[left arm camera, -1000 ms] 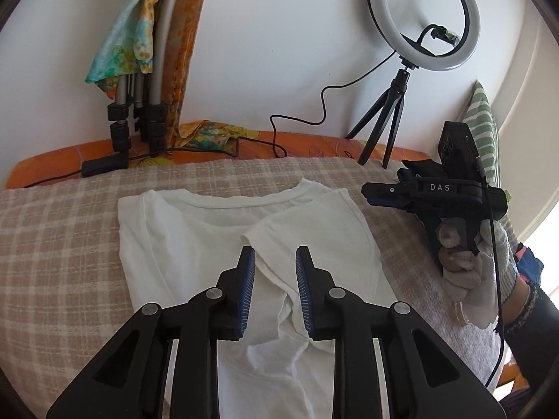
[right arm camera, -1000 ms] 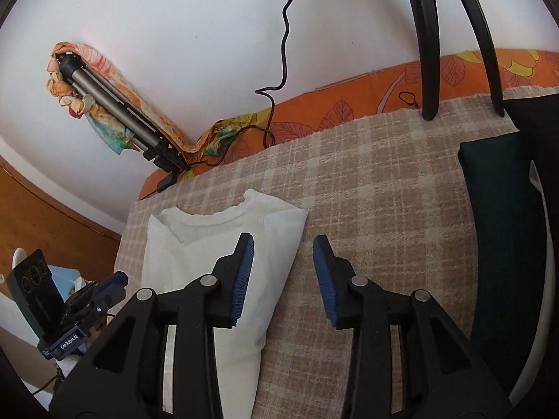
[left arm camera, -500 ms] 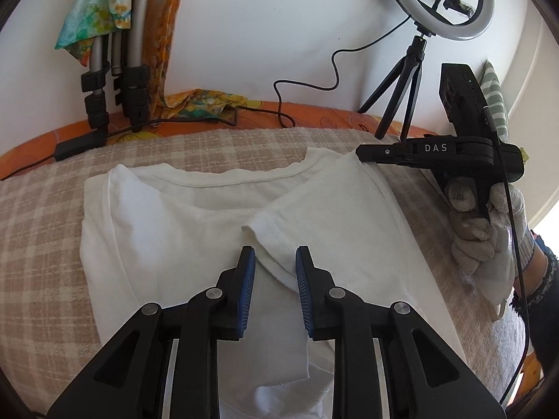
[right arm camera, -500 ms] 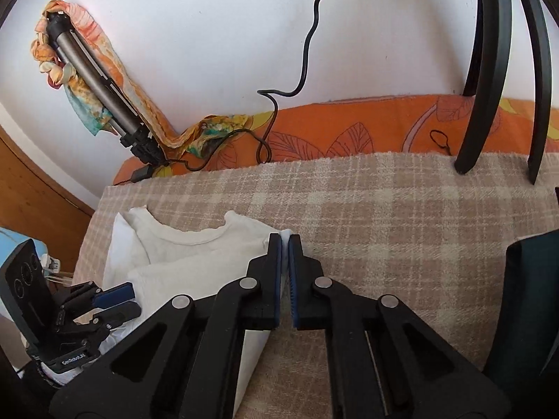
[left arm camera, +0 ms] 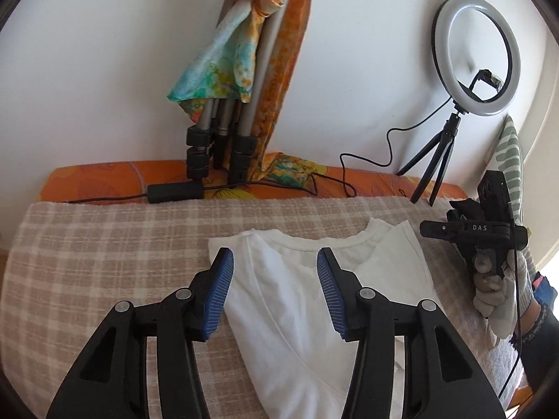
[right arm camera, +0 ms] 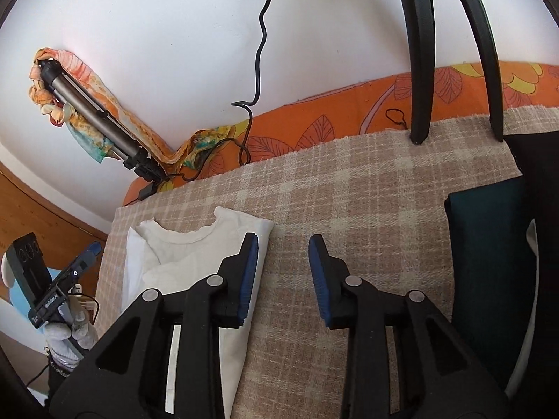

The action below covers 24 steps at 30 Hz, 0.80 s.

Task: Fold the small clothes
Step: 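Close the right gripper on the collar end, then close the left gripper beside it, then fold the collar end over onto the hem fold with both grippers and release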

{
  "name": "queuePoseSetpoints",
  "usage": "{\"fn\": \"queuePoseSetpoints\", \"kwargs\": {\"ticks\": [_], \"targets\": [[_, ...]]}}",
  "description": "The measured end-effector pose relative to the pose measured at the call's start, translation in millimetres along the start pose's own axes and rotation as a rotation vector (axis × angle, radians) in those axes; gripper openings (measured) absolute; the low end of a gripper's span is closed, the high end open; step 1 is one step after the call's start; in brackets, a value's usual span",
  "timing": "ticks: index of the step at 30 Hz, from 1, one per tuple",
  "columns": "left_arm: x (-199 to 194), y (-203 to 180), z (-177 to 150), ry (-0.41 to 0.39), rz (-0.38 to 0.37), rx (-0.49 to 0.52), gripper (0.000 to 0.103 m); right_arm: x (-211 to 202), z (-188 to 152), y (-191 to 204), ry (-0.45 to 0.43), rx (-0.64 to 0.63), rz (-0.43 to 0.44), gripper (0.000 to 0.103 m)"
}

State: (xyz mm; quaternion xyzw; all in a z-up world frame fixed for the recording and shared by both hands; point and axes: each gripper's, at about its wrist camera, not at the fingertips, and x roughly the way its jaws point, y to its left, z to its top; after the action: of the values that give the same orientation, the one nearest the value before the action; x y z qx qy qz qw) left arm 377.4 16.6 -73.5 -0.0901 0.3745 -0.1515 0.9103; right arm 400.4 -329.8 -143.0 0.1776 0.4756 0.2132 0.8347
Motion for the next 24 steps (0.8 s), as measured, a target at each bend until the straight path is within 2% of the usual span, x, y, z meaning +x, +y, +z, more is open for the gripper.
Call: {"fn": "queuePoseSetpoints", "kwargs": {"ticks": [2,7,12,13,15,16,17,18,21,24], "targets": [[8,22,4,0.022,0.011,-0.043,0.049,4,-1,-2,0.011,0.015,0.014,0.032],[42,55,-2,0.112,-0.059,-0.18,0.048,19,0,4,0.033,0.009,0.034,0.032],[62,45,-4,0.126,-0.101,-0.153,0.044,29,6,12,0.04,-0.013,0.05,0.032],[64,43,-3,0.117,-0.099,-0.138,0.039,31,7,15,0.046,-0.022,0.053,0.032],[69,40,-1,0.13,-0.105,-0.127,0.0,36,9,21,0.061,-0.044,0.062,0.032],[70,40,-1,0.129,-0.103,-0.126,0.0,38,9,24,0.065,-0.058,0.05,0.032],[69,39,-1,0.125,-0.103,-0.124,0.0,38,9,28,0.059,-0.075,0.022,0.023],[67,39,0,0.116,-0.104,-0.12,0.001,40,8,32,0.07,-0.091,0.013,0.009],[56,39,2,0.084,-0.098,-0.124,0.001,34,5,44,0.047,-0.138,-0.011,0.008],[42,35,4,0.06,-0.1,-0.119,0.001,19,3,55,0.028,-0.155,0.004,0.007]]}}
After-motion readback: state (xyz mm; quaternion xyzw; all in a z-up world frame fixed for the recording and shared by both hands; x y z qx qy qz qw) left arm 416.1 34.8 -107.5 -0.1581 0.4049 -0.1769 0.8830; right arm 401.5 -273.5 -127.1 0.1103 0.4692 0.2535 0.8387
